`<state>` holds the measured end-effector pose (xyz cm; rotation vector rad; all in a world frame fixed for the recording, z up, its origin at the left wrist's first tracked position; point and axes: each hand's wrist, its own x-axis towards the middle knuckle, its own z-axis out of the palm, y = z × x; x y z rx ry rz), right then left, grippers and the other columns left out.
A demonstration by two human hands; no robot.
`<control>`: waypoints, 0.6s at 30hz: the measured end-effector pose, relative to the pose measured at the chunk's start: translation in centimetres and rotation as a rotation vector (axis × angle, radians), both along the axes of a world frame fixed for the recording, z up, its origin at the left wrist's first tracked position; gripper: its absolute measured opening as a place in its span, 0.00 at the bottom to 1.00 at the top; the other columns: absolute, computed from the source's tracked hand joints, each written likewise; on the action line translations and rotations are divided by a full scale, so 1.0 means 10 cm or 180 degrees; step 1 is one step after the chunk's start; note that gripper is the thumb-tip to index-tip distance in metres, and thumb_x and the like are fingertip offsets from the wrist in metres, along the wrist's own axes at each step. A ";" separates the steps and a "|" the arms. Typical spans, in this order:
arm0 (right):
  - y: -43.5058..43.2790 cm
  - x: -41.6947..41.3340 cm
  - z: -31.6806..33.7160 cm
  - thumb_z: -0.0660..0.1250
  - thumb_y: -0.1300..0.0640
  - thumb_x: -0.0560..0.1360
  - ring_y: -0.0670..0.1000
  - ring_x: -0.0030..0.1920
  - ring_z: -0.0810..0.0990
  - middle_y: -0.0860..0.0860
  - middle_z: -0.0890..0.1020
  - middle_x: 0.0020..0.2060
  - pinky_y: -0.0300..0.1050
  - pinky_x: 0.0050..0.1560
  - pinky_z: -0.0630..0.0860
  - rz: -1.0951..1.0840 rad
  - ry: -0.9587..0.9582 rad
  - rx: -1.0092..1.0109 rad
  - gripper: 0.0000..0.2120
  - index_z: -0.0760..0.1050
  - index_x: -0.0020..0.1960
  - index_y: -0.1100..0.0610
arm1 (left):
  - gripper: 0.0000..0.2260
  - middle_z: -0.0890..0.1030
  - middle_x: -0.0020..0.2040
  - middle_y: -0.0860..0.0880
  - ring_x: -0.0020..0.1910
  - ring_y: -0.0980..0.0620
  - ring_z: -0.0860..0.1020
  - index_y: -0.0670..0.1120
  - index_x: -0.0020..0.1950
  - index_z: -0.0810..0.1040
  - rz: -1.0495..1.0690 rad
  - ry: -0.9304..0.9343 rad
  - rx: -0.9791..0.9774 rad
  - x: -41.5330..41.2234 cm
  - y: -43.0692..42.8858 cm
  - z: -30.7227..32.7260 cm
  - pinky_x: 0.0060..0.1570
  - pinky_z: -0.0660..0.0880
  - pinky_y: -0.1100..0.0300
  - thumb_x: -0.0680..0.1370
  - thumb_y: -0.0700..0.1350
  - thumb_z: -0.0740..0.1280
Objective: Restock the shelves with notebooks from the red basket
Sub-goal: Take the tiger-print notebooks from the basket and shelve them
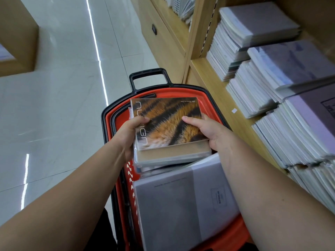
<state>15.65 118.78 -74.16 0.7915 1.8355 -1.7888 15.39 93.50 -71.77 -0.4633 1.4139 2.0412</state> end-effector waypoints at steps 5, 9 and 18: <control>-0.03 0.01 0.08 0.82 0.45 0.69 0.58 0.56 0.87 0.55 0.88 0.54 0.60 0.61 0.82 0.0062 0.0152 -0.0156 0.36 0.71 0.72 0.46 | 0.23 0.85 0.49 0.39 0.45 0.41 0.86 0.38 0.72 0.72 -0.0042 0.0152 -0.0025 -0.02 -0.06 0.10 0.47 0.83 0.47 0.77 0.43 0.67; -0.04 0.04 0.18 0.80 0.46 0.72 0.58 0.60 0.85 0.55 0.88 0.56 0.61 0.65 0.79 0.0017 0.0348 -0.0330 0.30 0.74 0.70 0.47 | 0.24 0.85 0.52 0.38 0.48 0.39 0.85 0.39 0.69 0.73 -0.0122 0.0387 0.0060 -0.02 -0.10 0.21 0.46 0.84 0.46 0.74 0.44 0.69; -0.20 -0.07 1.06 0.79 0.49 0.73 0.58 0.58 0.87 0.57 0.88 0.56 0.54 0.55 0.84 -0.0051 0.1005 -0.0271 0.29 0.74 0.71 0.52 | 0.16 0.85 0.48 0.41 0.45 0.42 0.86 0.42 0.61 0.75 -0.0084 0.0942 0.0225 -0.11 -0.21 0.95 0.43 0.84 0.50 0.74 0.45 0.67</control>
